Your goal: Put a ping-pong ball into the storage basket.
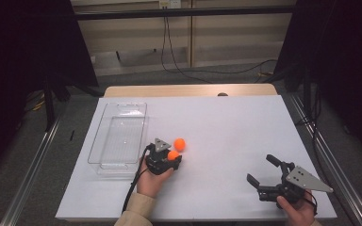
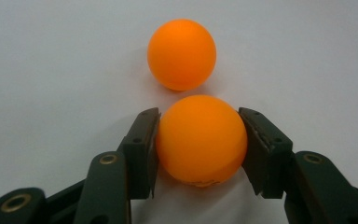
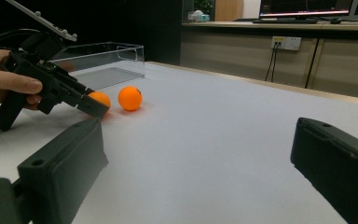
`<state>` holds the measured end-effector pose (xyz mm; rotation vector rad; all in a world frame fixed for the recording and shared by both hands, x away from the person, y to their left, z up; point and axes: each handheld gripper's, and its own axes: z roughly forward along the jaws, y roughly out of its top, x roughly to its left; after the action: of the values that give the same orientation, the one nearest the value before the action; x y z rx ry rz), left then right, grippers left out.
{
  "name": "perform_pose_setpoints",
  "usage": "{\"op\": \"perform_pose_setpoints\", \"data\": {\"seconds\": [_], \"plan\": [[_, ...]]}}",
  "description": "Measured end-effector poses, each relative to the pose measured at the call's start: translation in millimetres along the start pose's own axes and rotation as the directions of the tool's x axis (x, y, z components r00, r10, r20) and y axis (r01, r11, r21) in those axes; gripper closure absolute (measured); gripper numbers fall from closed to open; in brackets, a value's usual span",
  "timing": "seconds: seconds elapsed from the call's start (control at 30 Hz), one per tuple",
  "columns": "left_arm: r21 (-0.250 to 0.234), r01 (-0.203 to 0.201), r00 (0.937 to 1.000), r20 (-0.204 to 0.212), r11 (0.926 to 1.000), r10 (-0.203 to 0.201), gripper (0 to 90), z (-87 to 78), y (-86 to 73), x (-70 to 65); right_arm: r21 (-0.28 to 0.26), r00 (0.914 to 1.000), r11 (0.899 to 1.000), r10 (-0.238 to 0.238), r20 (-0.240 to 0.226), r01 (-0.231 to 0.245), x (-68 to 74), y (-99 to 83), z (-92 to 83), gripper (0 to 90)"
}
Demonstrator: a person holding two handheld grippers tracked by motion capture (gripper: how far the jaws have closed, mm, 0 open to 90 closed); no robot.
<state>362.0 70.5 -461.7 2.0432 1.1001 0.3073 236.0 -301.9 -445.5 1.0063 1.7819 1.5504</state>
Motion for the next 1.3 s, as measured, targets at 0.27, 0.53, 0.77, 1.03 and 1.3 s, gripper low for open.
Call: {"op": "perform_pose_setpoints", "data": {"seconds": [0.27,0.53,0.77,1.03,1.3], "plan": [[0.003,0.008,1.0,0.006,1.0,-0.008,50.8,-0.6,0.3,0.1,0.002,1.0,1.0,-0.001,-0.001,0.001,-0.1,0.1,-0.1,2.4],[0.002,0.021,0.9997,0.012,0.9998,-0.021,50.8,-1.5,0.7,0.6,-0.001,1.0,1.0,-0.002,-0.001,0.002,-0.1,0.0,-0.1,2.4],[-0.005,0.029,0.9994,0.018,0.9996,-0.029,50.8,-3.6,1.7,1.3,0.002,1.0,1.0,0.003,-0.001,-0.003,0.1,0.1,0.0,2.4],[-0.012,0.032,0.9992,0.024,0.9994,-0.031,50.8,-7.6,3.9,1.6,0.0,1.0,1.0,0.002,0.0,-0.002,-0.1,0.1,-0.2,2.4],[-0.019,0.03,0.9991,0.029,0.9994,-0.03,50.8,-10.8,5.8,1.3,0.002,1.0,1.0,-0.002,-0.005,0.002,0.1,0.0,0.0,2.4]]}}
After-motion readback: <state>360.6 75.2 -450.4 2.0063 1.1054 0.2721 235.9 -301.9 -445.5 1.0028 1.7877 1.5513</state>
